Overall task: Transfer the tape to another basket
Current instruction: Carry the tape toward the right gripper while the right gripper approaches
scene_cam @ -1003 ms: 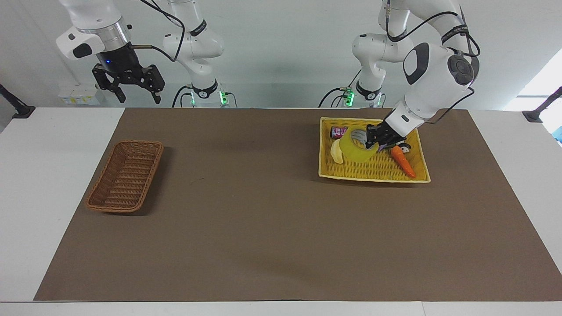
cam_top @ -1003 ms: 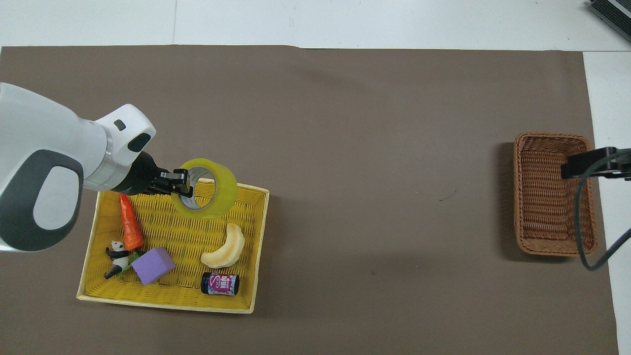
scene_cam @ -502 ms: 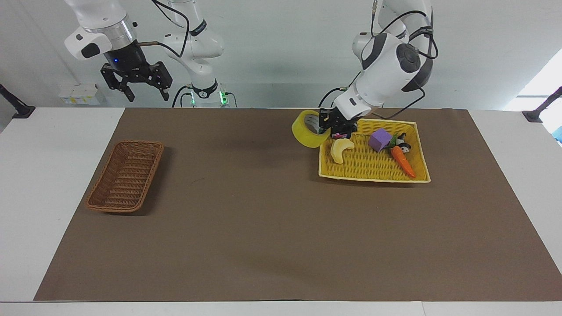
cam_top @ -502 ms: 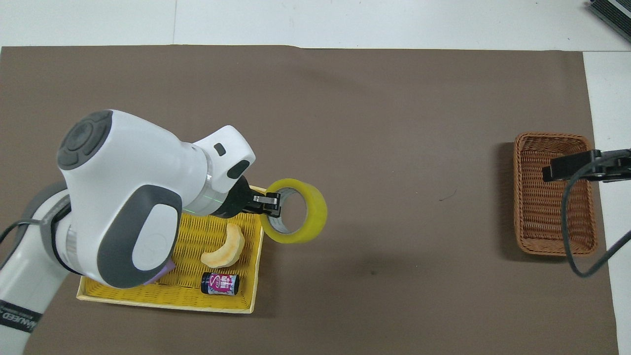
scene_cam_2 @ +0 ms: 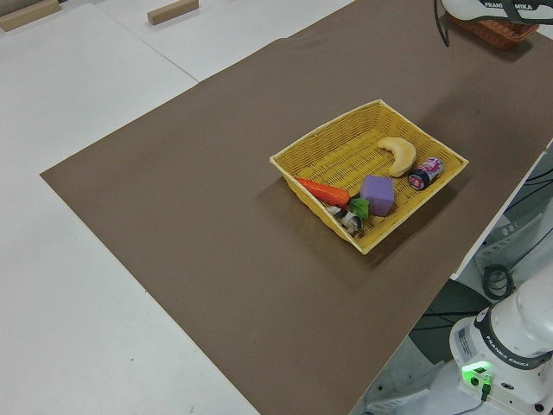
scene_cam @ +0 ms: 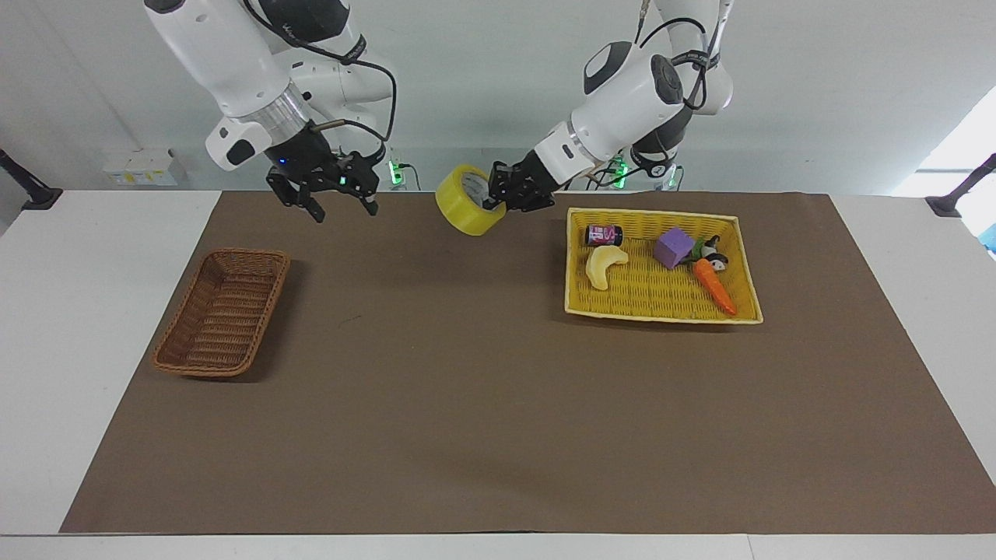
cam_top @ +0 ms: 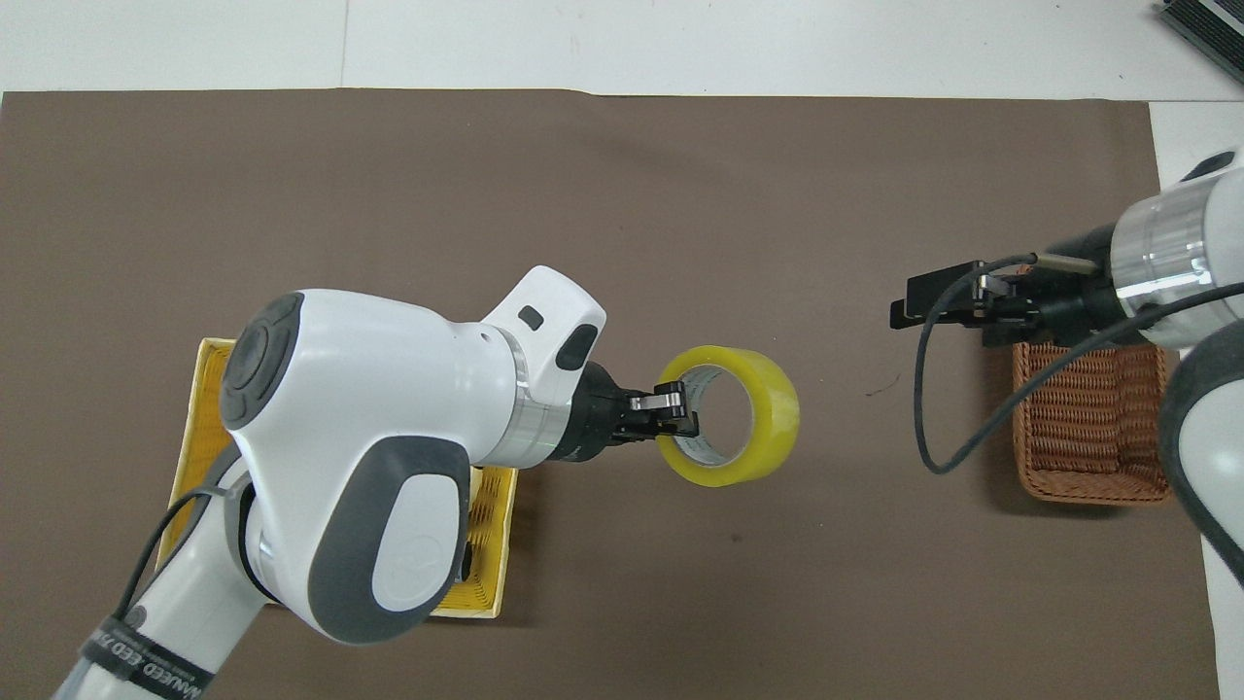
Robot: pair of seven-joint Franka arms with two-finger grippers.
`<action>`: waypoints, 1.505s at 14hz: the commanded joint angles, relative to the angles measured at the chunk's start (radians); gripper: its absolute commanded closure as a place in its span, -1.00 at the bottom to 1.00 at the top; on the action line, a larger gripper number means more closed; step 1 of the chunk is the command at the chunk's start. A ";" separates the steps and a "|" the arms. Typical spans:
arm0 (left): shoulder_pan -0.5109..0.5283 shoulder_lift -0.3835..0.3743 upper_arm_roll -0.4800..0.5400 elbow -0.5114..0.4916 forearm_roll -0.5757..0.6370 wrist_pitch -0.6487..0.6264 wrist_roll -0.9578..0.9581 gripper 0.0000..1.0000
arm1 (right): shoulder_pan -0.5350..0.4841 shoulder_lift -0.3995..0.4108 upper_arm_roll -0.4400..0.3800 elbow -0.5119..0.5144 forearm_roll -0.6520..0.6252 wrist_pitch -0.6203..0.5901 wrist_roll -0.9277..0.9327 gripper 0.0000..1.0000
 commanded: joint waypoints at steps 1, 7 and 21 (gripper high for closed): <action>-0.010 0.006 -0.037 0.016 -0.060 0.063 -0.119 1.00 | -0.019 -0.005 -0.001 -0.022 0.144 0.033 0.030 -1.00; -0.010 0.000 -0.045 0.007 -0.166 0.062 -0.162 1.00 | -0.053 0.007 -0.002 -0.037 0.341 -0.031 0.023 -1.00; -0.011 0.000 -0.047 0.009 -0.166 0.066 -0.173 1.00 | -0.038 -0.051 -0.001 -0.112 0.393 -0.148 -0.088 -1.00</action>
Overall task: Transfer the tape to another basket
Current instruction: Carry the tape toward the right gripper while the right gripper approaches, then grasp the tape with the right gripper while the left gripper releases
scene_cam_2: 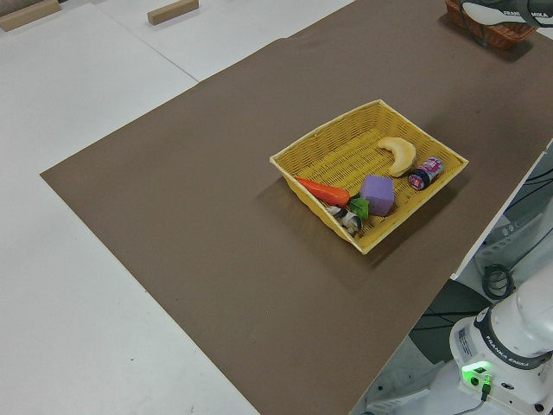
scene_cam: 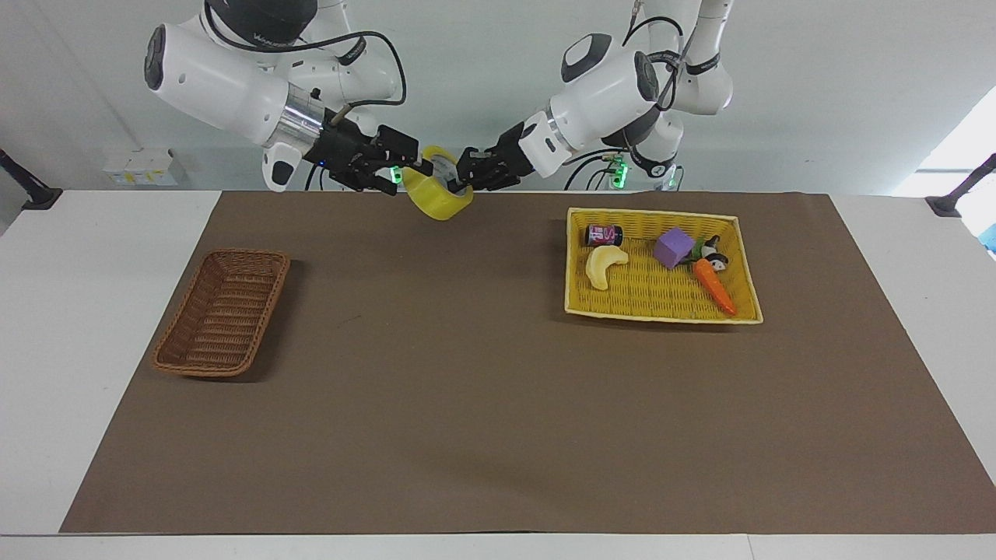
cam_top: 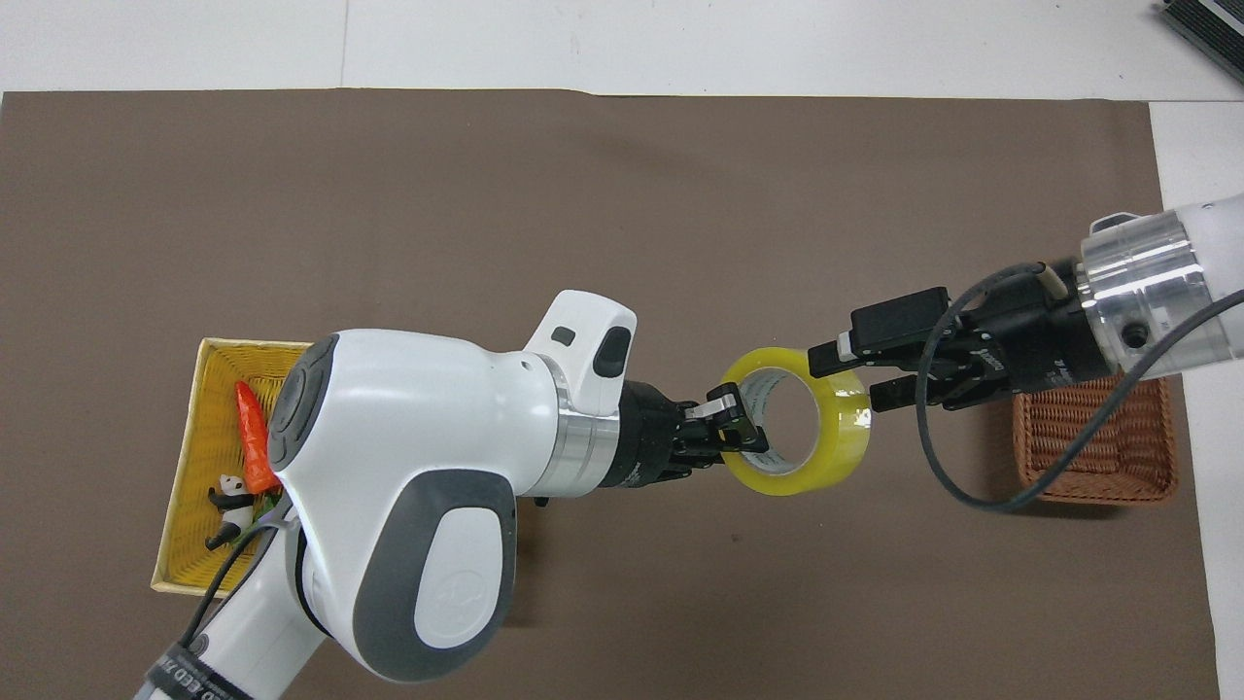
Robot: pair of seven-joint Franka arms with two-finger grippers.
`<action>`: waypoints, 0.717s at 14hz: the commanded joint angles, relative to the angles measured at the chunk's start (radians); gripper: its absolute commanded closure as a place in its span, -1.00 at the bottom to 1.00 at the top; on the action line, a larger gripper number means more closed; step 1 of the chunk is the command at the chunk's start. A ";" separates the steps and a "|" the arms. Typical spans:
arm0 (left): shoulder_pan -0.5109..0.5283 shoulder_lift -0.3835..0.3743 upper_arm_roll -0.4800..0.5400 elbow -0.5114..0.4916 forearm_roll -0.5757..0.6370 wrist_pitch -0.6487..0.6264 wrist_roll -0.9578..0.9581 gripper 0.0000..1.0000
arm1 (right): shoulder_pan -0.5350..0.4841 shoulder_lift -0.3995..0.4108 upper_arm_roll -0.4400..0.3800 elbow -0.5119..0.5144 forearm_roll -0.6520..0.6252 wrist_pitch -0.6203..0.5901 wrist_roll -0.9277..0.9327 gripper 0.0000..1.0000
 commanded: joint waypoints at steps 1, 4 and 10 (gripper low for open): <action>-0.011 -0.002 0.008 0.009 -0.022 0.004 -0.010 1.00 | 0.001 -0.030 0.003 -0.036 -0.033 -0.003 -0.049 -1.00; -0.011 -0.002 0.008 0.007 -0.022 0.001 -0.009 1.00 | 0.037 -0.030 0.001 -0.033 -0.064 0.008 -0.050 -0.94; -0.011 -0.003 0.008 0.007 -0.022 0.001 -0.009 1.00 | 0.027 -0.019 0.001 -0.019 -0.083 -0.003 0.008 1.00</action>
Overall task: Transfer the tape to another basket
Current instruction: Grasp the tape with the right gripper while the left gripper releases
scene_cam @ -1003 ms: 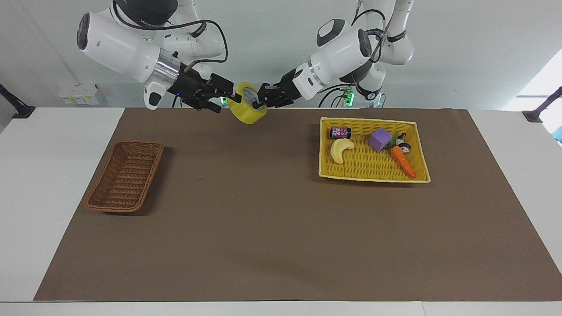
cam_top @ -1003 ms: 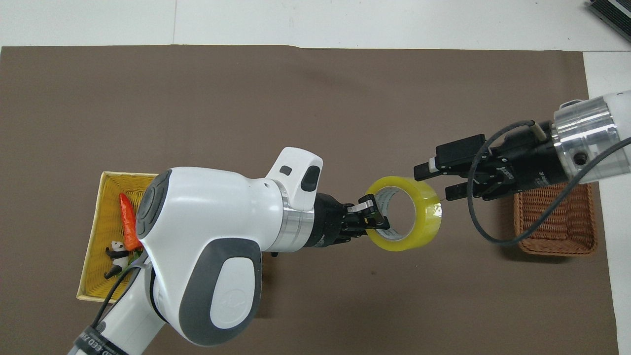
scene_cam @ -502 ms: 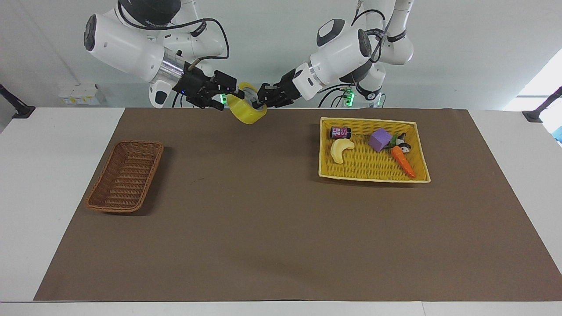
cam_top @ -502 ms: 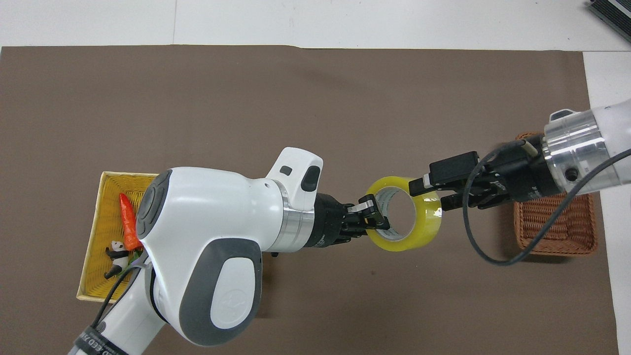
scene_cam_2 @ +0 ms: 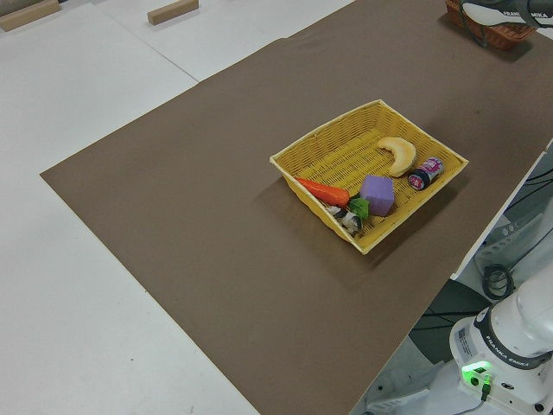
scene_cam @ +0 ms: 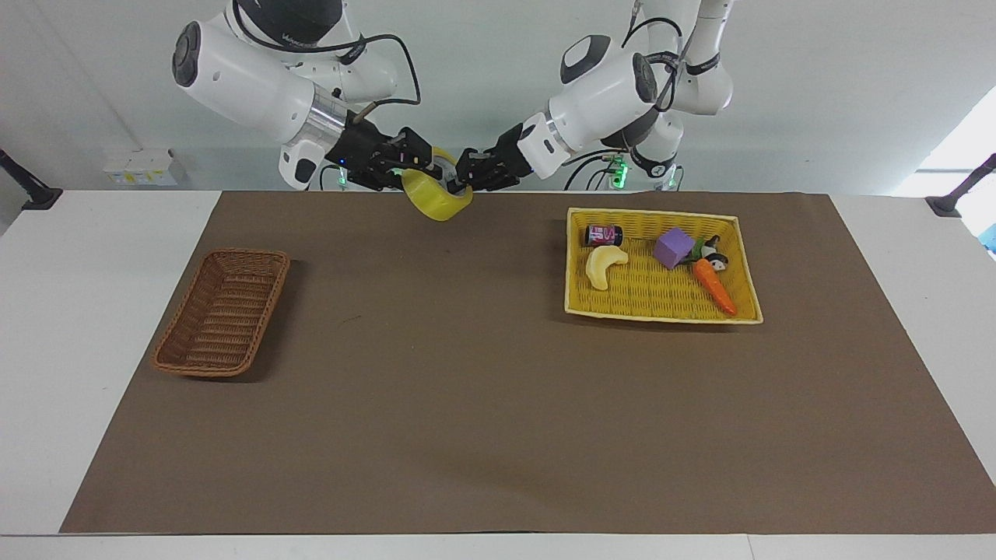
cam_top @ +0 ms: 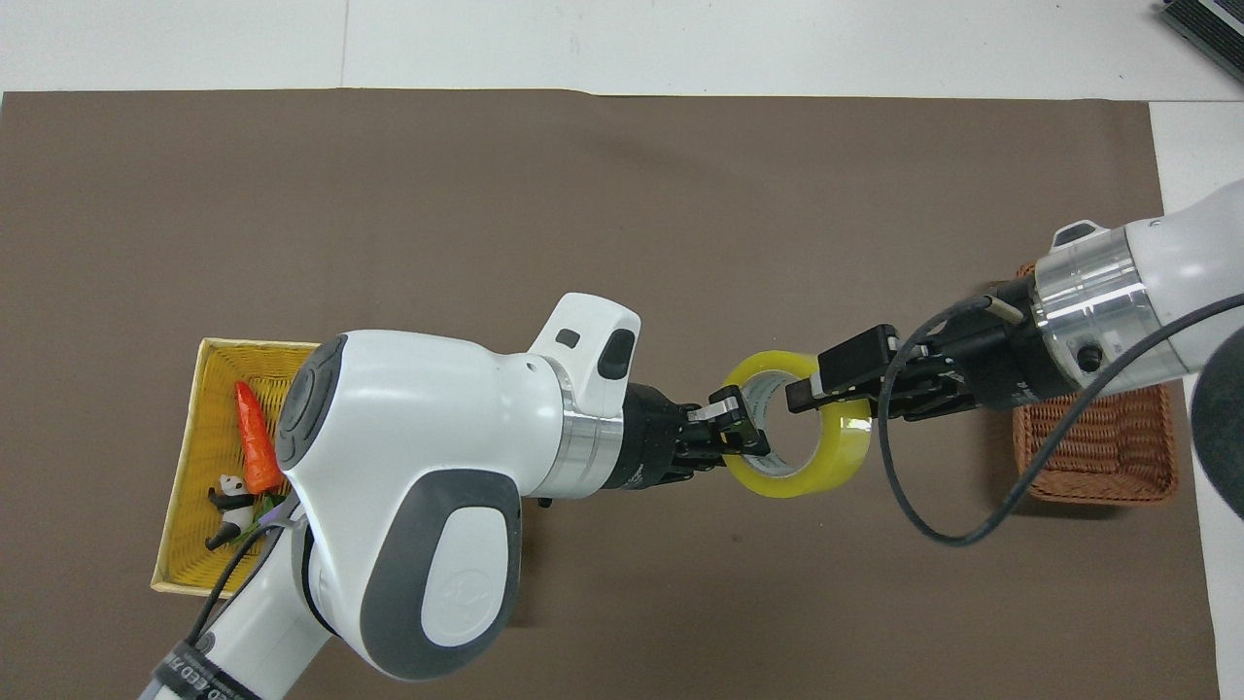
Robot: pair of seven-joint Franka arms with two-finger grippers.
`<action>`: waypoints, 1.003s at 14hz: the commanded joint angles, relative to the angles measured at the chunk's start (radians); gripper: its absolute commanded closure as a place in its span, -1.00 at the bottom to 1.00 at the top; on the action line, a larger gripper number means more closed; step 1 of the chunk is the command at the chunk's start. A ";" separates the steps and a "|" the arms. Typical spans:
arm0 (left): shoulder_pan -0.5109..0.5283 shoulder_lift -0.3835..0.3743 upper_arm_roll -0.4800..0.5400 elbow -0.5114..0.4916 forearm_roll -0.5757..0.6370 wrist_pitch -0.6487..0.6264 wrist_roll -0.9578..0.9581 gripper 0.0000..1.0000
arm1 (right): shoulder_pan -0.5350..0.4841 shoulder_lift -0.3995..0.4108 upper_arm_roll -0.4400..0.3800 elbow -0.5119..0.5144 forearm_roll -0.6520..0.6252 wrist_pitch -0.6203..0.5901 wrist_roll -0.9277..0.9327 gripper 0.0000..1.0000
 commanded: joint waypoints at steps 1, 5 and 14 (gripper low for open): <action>-0.011 -0.011 0.013 0.007 -0.019 0.002 -0.009 1.00 | -0.019 -0.008 -0.002 -0.005 -0.019 0.000 0.028 1.00; -0.005 -0.015 0.014 0.010 -0.010 0.009 -0.012 -1.00 | -0.021 -0.008 -0.002 -0.002 -0.027 0.005 0.026 1.00; 0.227 -0.025 0.025 0.020 0.591 -0.078 0.026 -1.00 | -0.033 -0.008 -0.002 -0.005 -0.120 0.002 0.011 1.00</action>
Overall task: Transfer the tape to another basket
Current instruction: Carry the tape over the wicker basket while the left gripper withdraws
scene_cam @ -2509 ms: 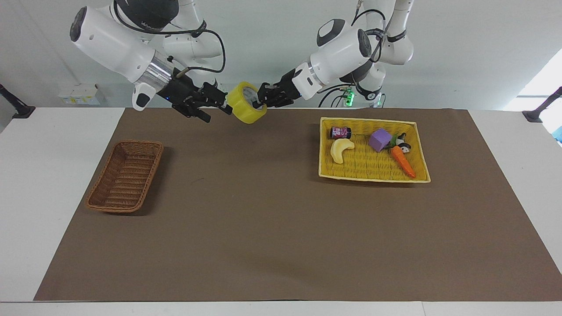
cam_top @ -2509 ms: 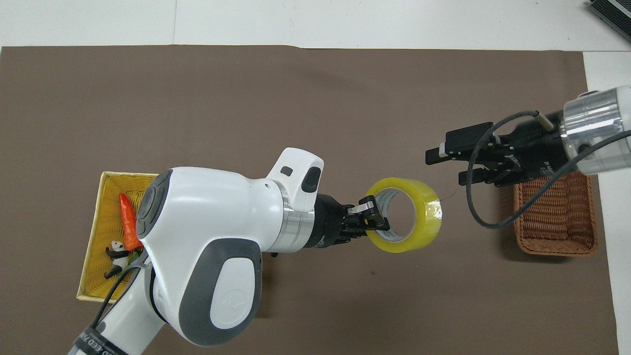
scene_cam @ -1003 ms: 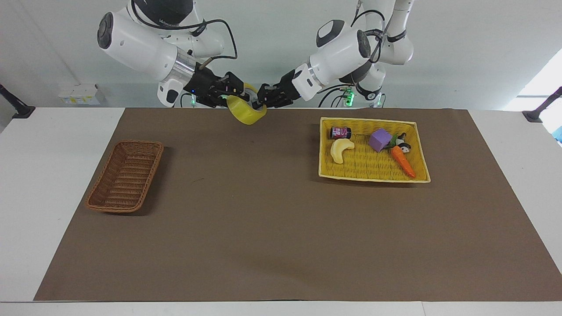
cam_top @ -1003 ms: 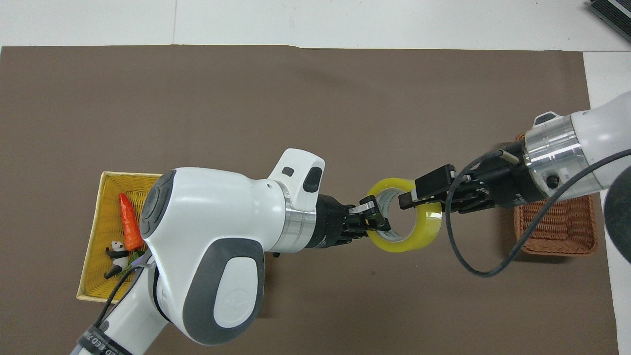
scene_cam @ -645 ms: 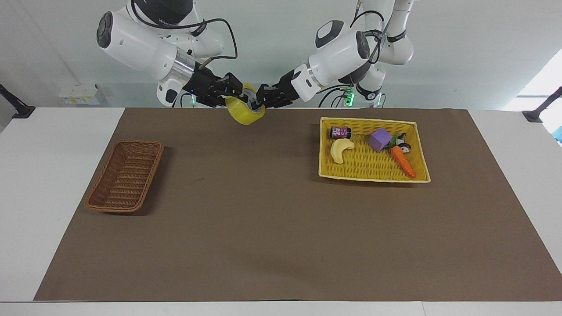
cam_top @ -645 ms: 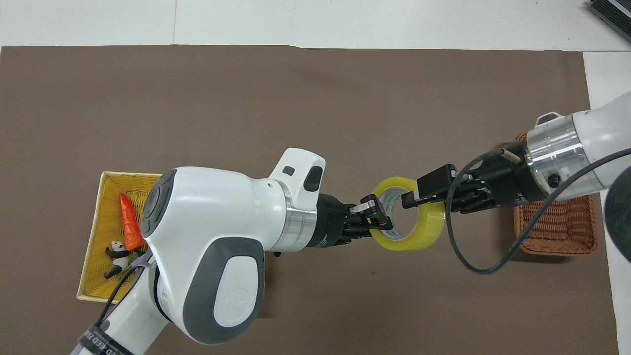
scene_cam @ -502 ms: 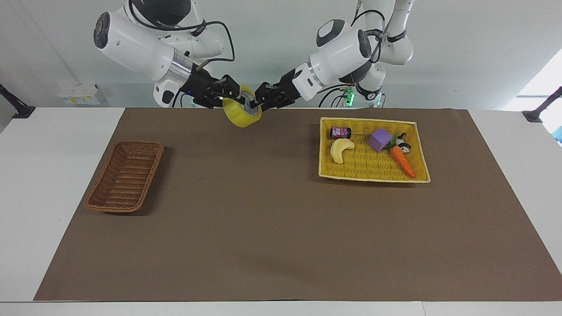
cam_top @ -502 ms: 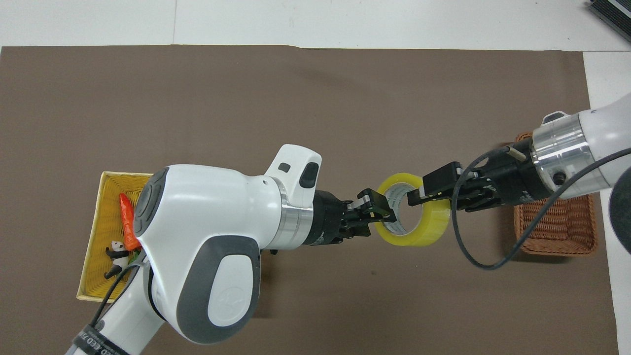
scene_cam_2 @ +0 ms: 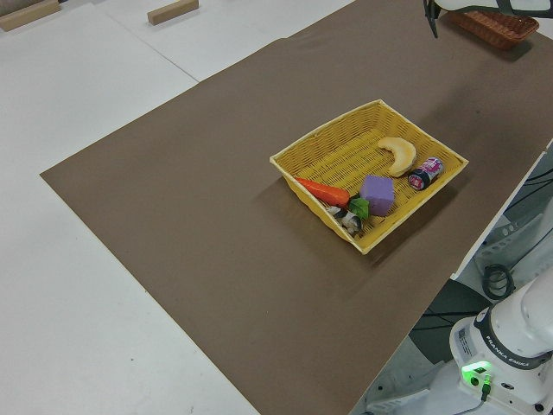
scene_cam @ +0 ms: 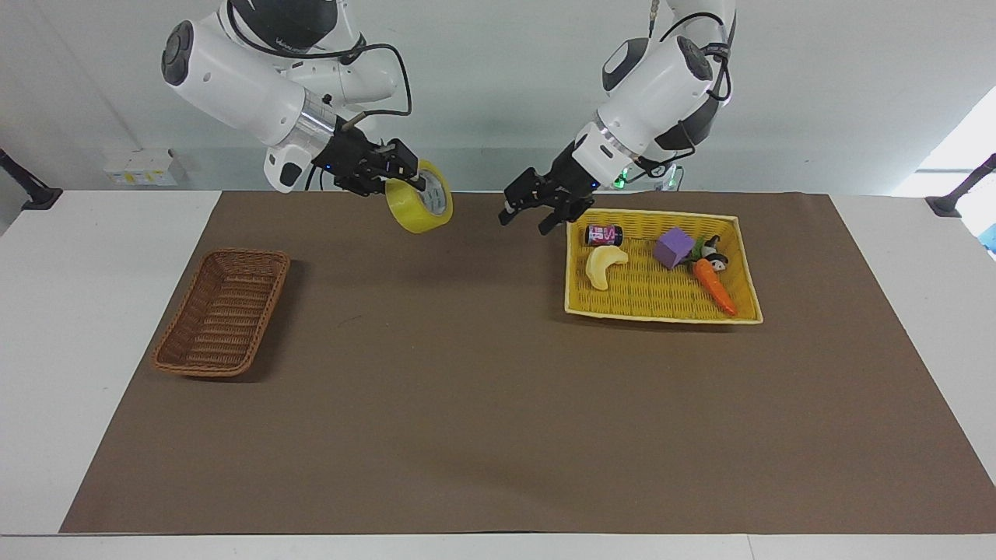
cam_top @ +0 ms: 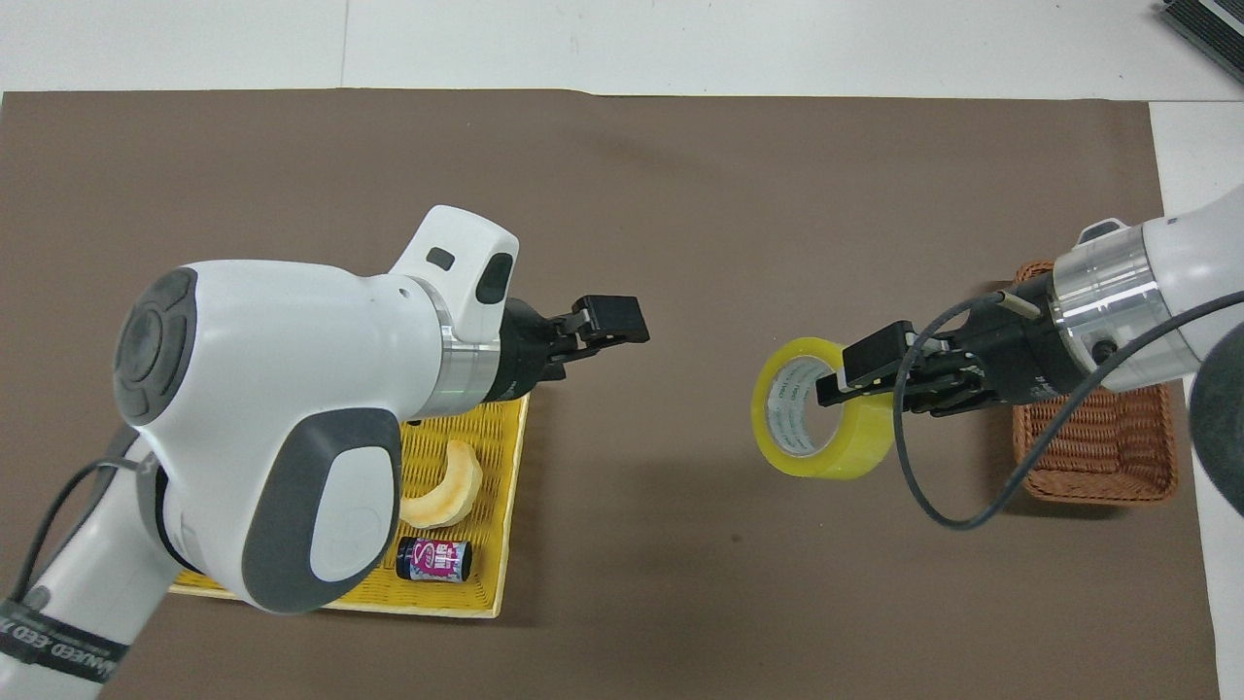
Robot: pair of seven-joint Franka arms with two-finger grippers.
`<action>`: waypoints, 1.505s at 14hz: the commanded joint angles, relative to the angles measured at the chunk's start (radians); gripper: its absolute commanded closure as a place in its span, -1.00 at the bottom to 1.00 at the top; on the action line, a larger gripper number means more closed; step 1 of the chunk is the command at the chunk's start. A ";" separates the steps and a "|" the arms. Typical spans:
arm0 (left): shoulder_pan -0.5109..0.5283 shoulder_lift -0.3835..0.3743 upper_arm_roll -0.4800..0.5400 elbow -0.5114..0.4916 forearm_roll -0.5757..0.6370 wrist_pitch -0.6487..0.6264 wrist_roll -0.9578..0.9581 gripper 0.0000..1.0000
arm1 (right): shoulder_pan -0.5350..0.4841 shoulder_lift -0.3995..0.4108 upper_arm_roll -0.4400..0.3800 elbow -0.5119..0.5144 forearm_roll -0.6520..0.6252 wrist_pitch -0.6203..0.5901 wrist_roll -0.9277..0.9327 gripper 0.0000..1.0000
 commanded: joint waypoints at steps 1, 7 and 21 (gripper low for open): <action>0.107 -0.002 -0.007 0.003 0.169 -0.080 0.059 -1.00 | -0.020 -0.013 0.005 -0.007 -0.038 0.001 -0.011 1.00; 0.318 0.004 -0.006 0.006 0.320 -0.113 0.454 -1.00 | -0.131 -0.017 0.005 -0.022 -0.202 0.010 -0.119 1.00; 0.466 0.034 -0.003 0.228 0.471 -0.512 0.596 -1.00 | -0.362 0.162 0.005 -0.038 -0.397 0.247 -0.581 1.00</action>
